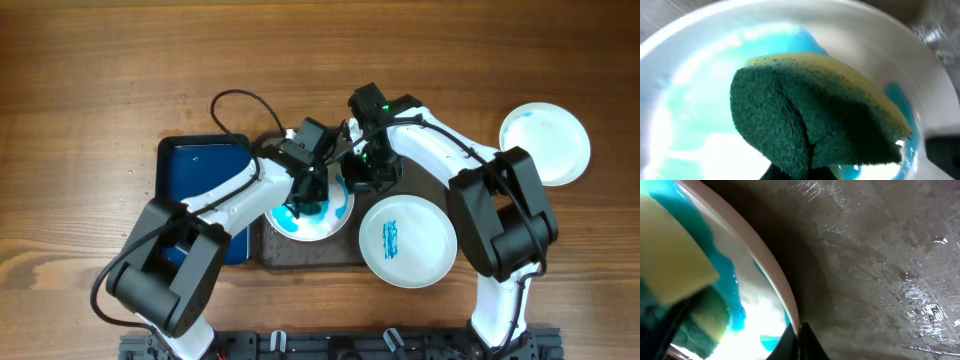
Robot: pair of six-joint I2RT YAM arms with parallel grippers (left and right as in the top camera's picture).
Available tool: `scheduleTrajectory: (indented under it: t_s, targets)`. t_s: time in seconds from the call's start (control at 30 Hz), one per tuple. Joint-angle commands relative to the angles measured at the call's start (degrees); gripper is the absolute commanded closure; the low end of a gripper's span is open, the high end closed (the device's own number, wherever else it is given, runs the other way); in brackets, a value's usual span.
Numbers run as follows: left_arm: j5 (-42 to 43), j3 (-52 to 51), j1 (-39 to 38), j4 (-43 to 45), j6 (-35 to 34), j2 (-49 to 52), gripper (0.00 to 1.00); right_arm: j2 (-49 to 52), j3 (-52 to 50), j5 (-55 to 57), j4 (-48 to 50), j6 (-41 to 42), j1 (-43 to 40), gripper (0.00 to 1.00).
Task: Clean dirty plates on tray and stack at the side
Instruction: 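Scrub the plate's blue smear with the sponge in the left gripper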
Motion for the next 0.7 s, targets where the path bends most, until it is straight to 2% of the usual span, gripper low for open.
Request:
scheduleTrajectory:
  t_s: [0.0, 0.53, 0.67]
  targets:
    - [6.64, -4.24, -1.66, -2.78, 1.07, 5.35, 0.96, 0.74, -0.63, 1.66, -0.2, -0.26, -0.35, 0.95]
    - [6.58, -4.24, 0.7, -3.96, -0.02, 9.6, 0.96, 0.74, -0.63, 1.66, -0.24, -0.26, -0.35, 0.95]
    - [1.66, -4.22, 0.66, -4.35, -1.11, 5.64, 0.96, 0.74, -0.63, 1.66, -0.2, -0.28, -0.35, 0.95]
